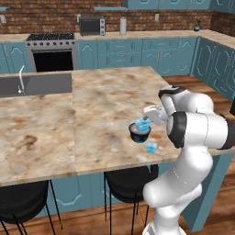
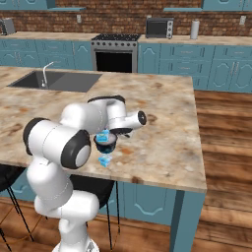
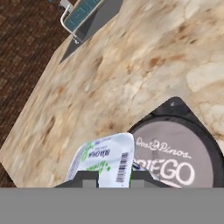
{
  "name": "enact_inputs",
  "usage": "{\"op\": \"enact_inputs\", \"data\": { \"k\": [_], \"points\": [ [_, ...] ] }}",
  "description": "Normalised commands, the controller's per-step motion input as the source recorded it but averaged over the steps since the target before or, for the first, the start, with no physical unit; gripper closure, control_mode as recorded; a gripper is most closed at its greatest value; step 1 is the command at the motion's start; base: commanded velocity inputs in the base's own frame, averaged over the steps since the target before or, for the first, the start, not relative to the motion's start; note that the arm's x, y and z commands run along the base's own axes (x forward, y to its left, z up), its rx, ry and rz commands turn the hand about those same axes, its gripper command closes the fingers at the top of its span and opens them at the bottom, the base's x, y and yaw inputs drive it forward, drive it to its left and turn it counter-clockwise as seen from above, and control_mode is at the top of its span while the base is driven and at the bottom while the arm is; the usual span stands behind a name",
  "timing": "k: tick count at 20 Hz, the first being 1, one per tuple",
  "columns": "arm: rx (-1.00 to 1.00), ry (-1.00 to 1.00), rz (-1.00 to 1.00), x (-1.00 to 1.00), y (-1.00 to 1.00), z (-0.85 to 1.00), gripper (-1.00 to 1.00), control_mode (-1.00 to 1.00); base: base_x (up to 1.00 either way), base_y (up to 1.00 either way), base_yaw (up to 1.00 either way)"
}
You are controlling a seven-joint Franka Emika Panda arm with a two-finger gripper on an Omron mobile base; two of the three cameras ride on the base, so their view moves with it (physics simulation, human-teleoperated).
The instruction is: Stack the yogurt containers by placing the smaller containers on top of the larger containers.
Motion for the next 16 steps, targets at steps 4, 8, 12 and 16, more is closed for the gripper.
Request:
{"op": "enact_inputs", "data": {
  "k": [4,8,12,16],
  "points": [
    [0.0,0.0,0.02,0.21,0.0,-0.12,1.0,-1.0,0.0,0.0,0.0],
    [0.0,0.01,0.02,0.23,0.0,-0.12,1.0,-1.0,0.0,0.0,0.0],
    [0.0,0.0,0.02,0.23,0.0,-0.16,1.0,-1.0,0.0,0.0,0.0],
    [0.0,0.0,0.02,0.14,0.0,-0.13,1.0,-1.0,0.0,0.0,0.0]
  ]
}}
